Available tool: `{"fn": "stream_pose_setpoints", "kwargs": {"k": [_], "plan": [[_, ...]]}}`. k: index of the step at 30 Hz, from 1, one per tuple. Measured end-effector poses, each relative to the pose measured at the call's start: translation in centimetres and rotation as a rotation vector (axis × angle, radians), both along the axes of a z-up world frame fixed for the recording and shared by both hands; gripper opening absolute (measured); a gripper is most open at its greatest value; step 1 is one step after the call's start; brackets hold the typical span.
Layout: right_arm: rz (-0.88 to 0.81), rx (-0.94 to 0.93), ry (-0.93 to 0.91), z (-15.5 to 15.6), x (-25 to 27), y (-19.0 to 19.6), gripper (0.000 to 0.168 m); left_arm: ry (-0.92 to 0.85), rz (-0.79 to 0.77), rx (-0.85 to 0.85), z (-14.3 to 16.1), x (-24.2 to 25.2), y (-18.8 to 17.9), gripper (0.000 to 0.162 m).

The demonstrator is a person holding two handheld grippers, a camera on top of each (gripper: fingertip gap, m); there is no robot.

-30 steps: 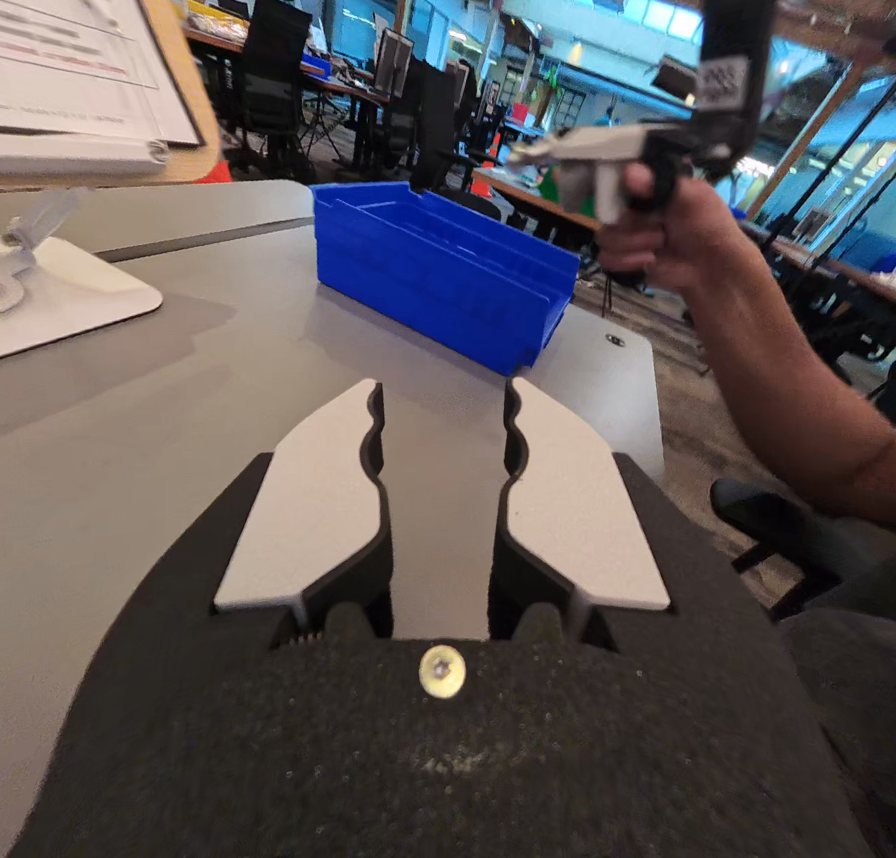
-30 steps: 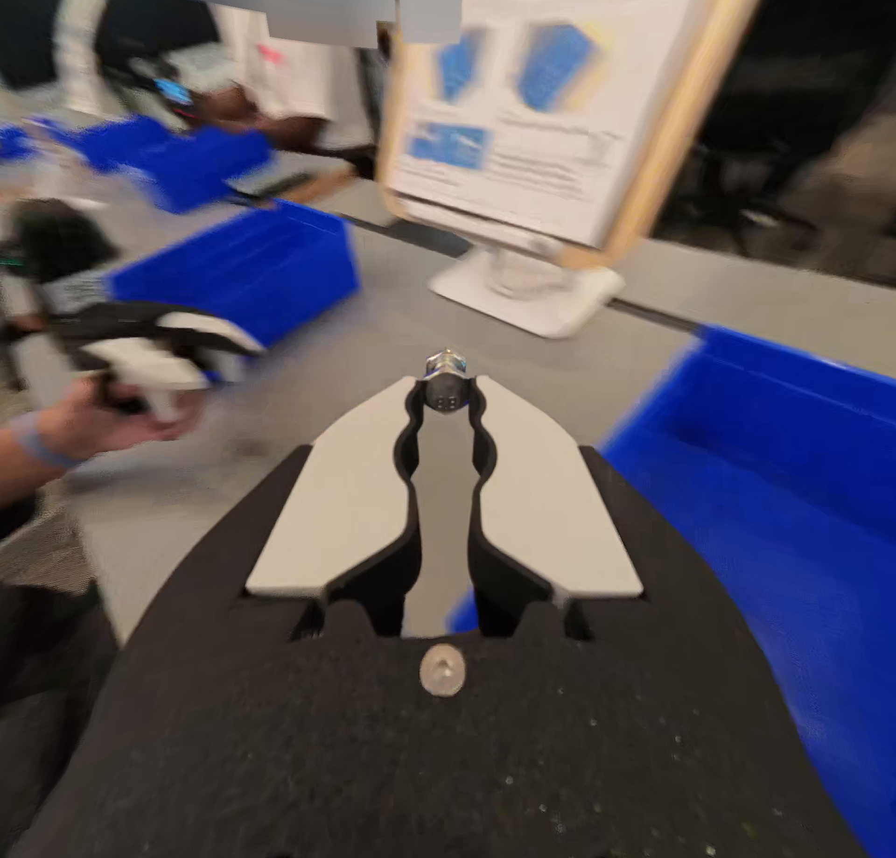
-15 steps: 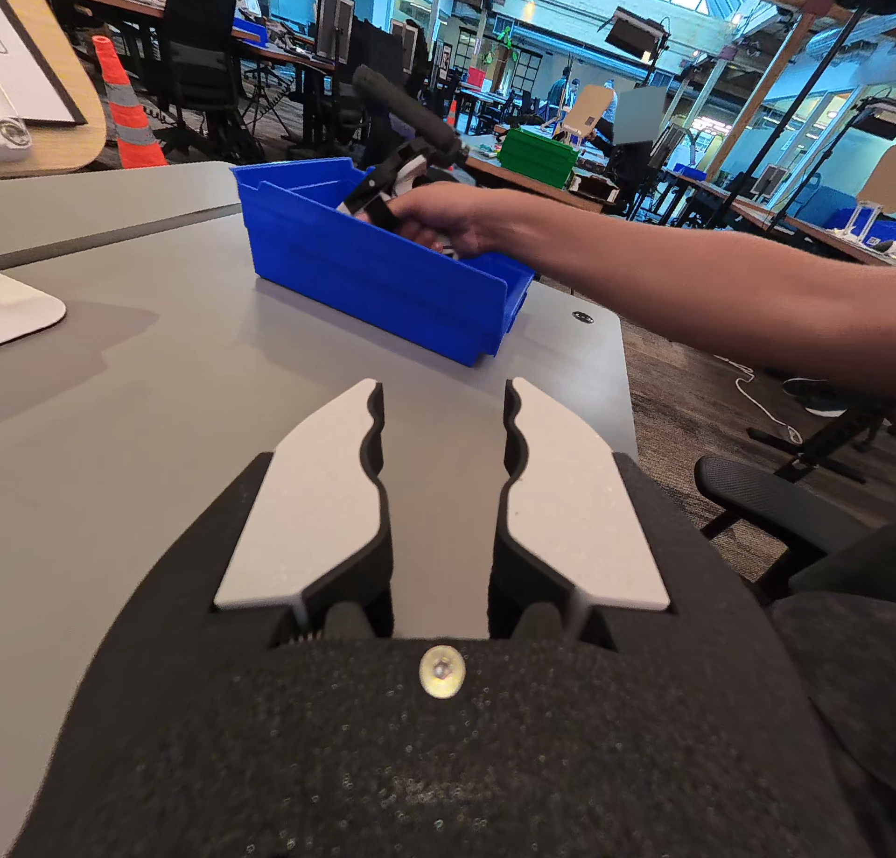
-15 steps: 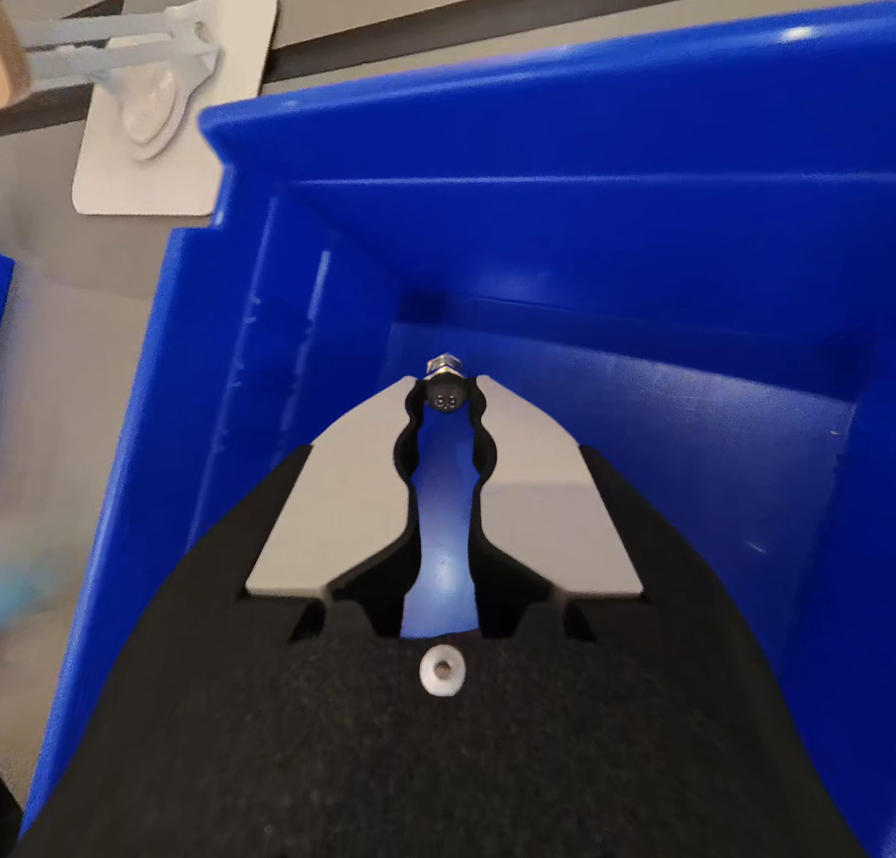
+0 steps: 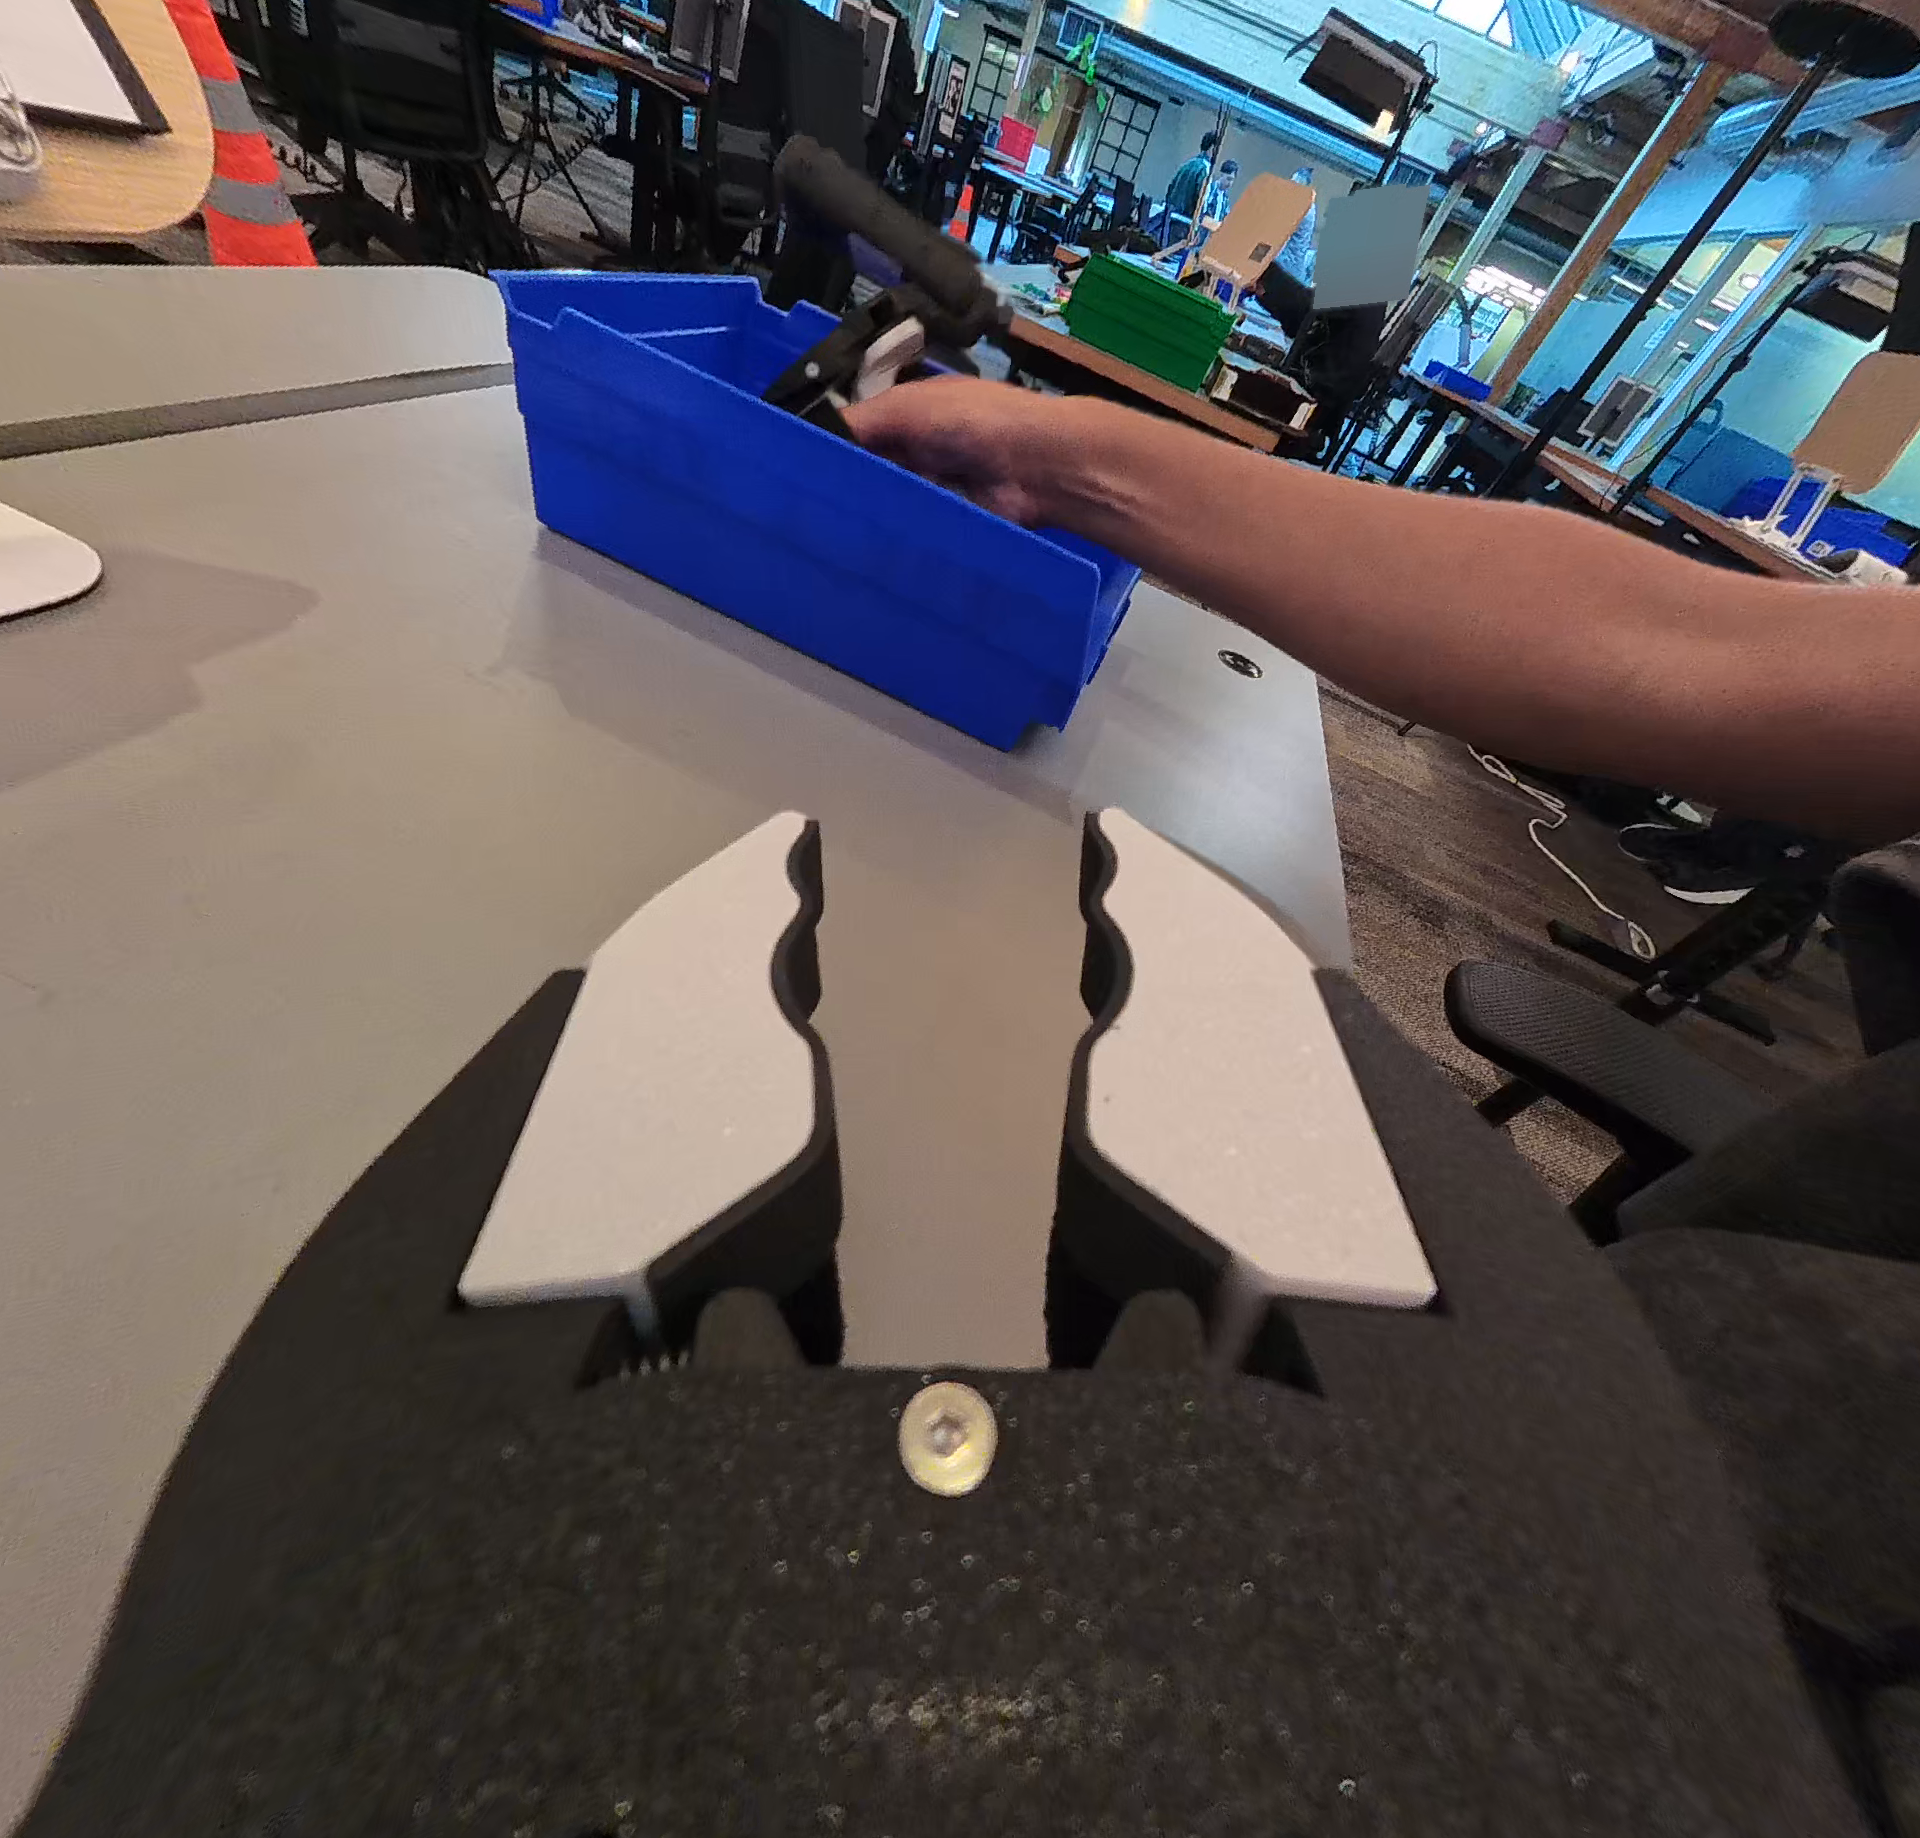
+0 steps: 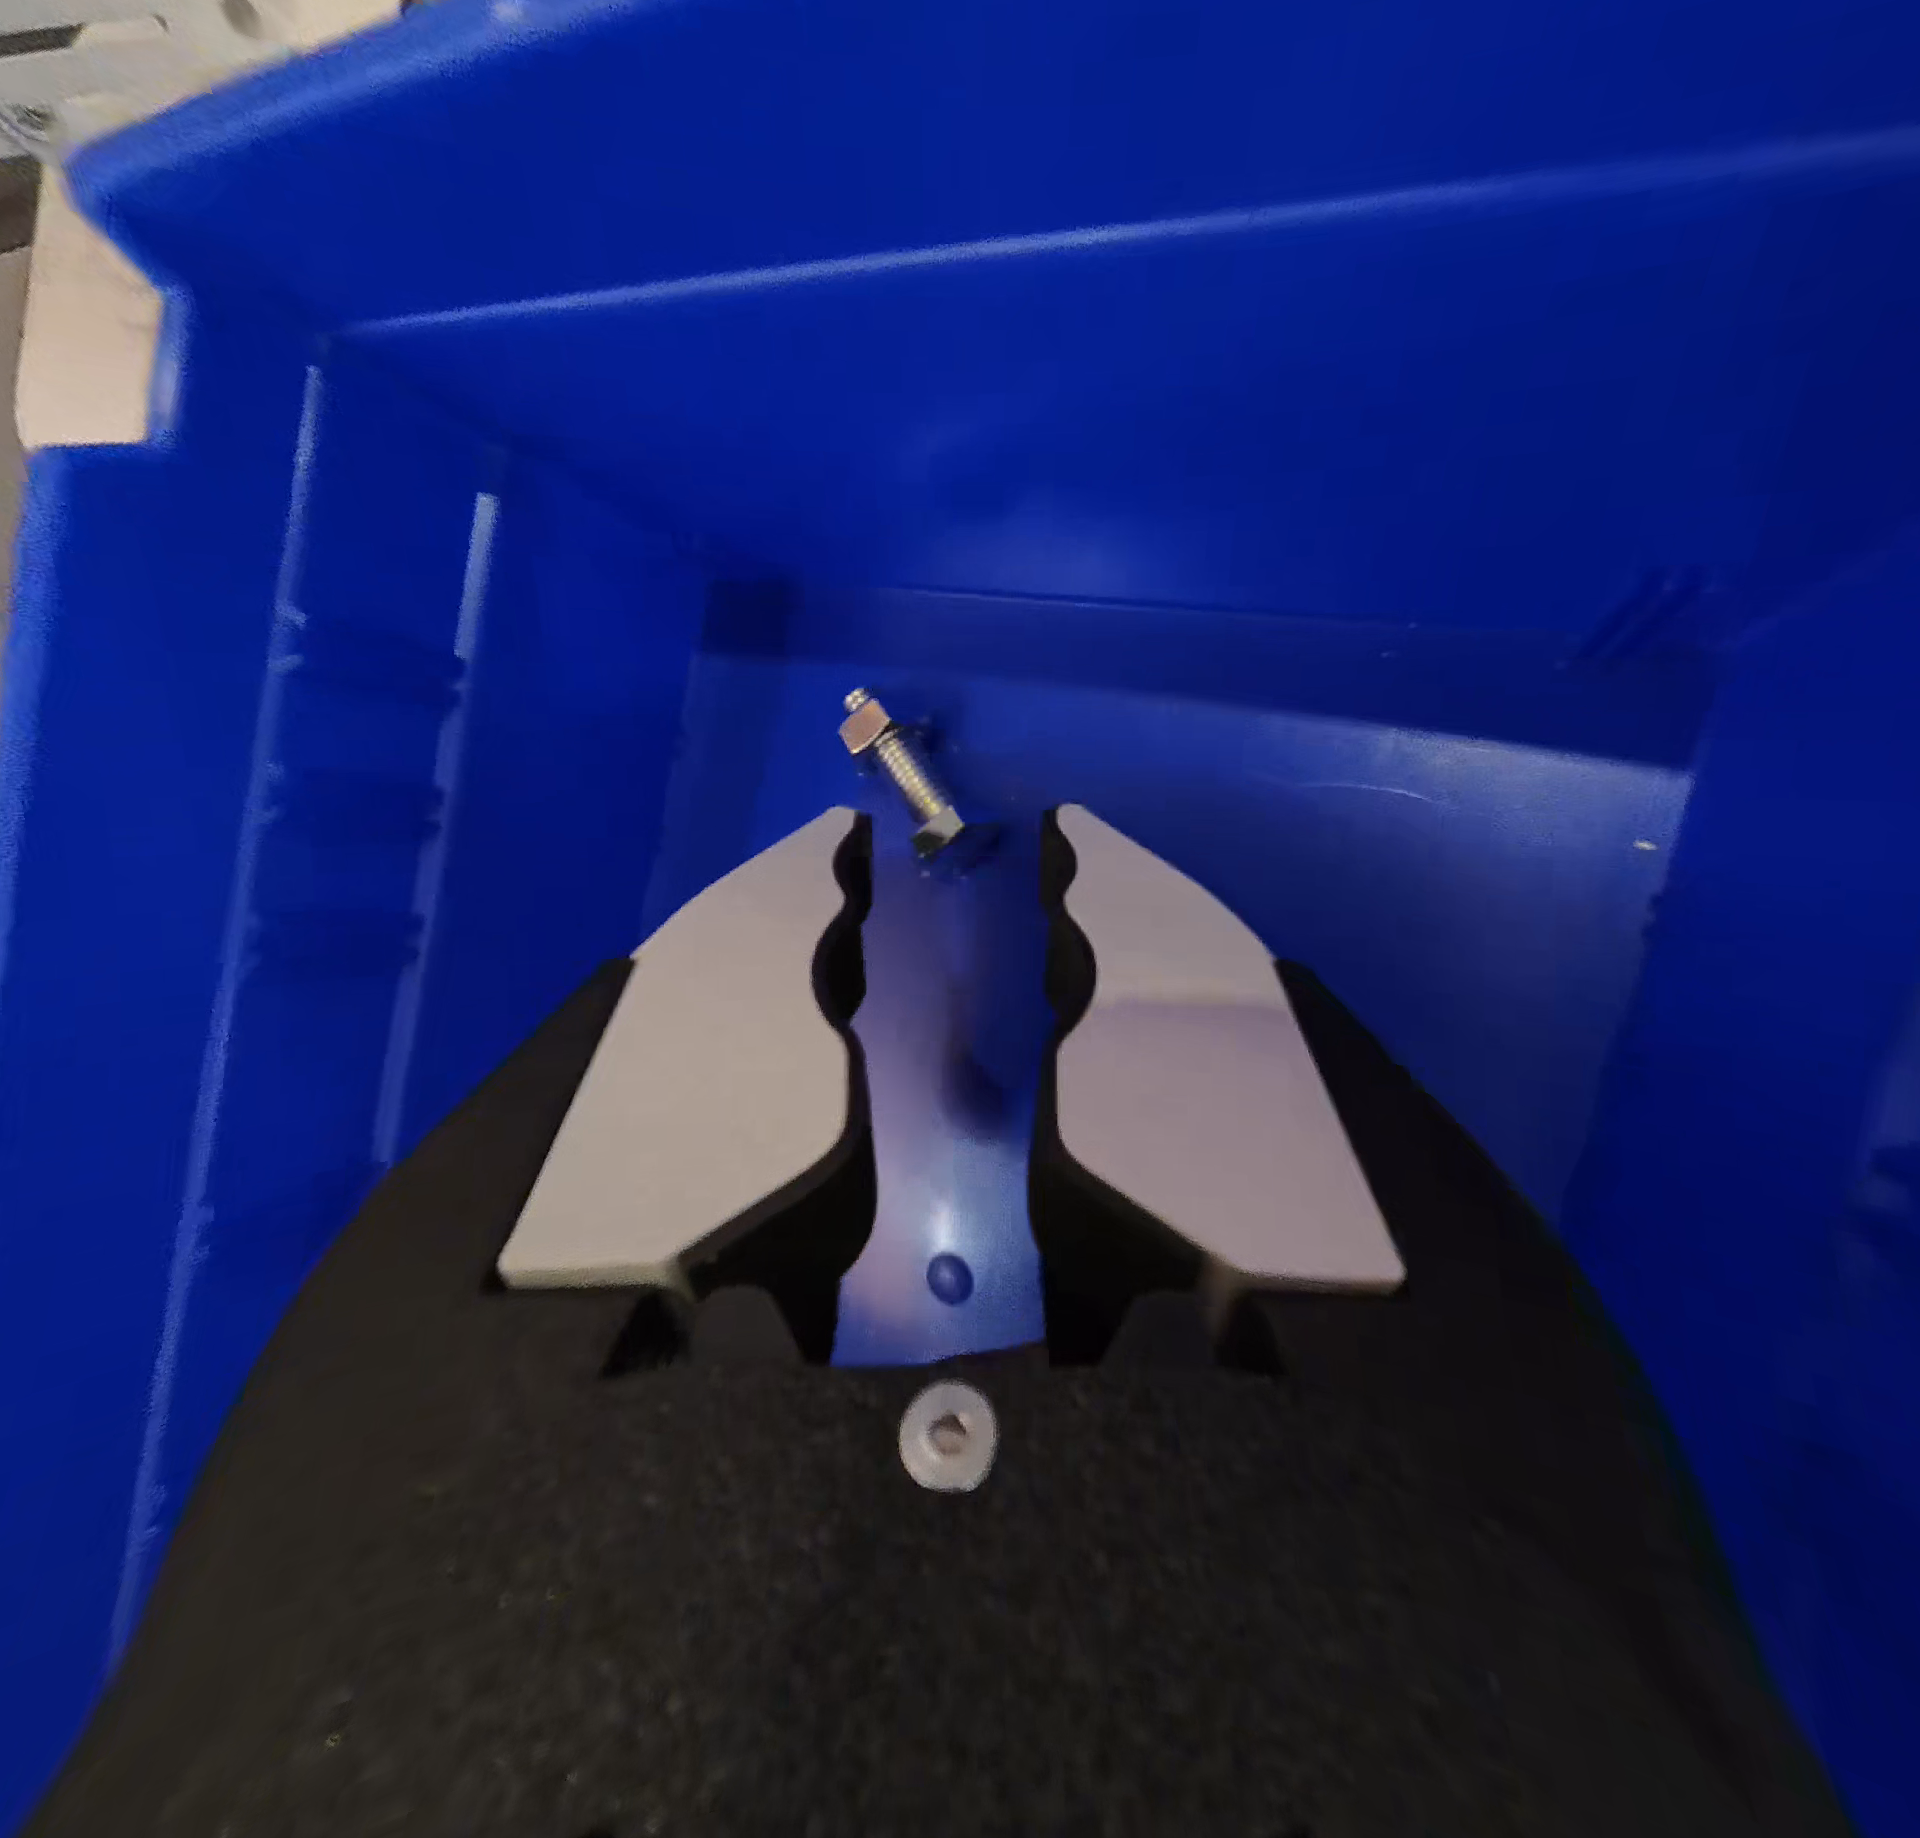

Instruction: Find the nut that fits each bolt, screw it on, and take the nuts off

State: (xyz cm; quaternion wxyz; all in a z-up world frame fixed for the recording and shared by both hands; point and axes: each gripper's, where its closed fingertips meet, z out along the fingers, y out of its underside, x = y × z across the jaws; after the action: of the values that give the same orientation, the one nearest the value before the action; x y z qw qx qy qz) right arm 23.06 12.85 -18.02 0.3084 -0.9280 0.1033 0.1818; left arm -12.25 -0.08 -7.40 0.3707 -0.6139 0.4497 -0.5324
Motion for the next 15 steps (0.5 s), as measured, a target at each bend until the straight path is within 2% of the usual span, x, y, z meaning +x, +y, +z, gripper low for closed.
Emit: {"fn": "stream_pose_setpoints", "kwargs": {"k": [2,5,6,8,9,11,12,14,15], "plan": [[-0.007,0.086,-0.072,2.7,0.0,-0.6,0.032,0.008,-0.004,0.0,-0.1,0.0,-0.1,0.047],[0.022,0.376,-0.167,10.8,-4.0,-3.2,0.042,0.026,0.009,0.012,-0.4,0.0,-0.1,0.048],[0.058,0.494,-0.199,13.6,-6.8,-4.8,0.042,0.032,0.015,0.014,-0.6,0.0,0.0,0.048],[0.192,0.653,-0.198,16.7,-14.4,-8.6,0.043,0.047,0.028,0.004,-0.9,0.0,0.1,0.048],[0.277,0.728,-0.076,17.5,-19.2,-10.7,0.043,0.055,0.03,-0.005,-1.1,0.0,0.1,0.049],[0.43,0.762,0.274,16.9,-27.2,-14.3,0.035,0.097,0.058,-0.025,-1.8,0.0,0.4,0.049],[0.454,0.728,0.315,15.0,-29.4,-14.8,0.036,0.113,0.069,-0.032,-2.1,0.0,0.5,0.05],[0.455,0.689,0.117,10.0,-30.9,-13.8,0.039,0.147,0.082,-0.049,-2.5,-0.1,0.6,0.05],[0.44,0.698,0.014,8.5,-30.9,-13.3,0.039,0.163,0.076,-0.055,-2.6,-0.1,0.5,0.051]]}}
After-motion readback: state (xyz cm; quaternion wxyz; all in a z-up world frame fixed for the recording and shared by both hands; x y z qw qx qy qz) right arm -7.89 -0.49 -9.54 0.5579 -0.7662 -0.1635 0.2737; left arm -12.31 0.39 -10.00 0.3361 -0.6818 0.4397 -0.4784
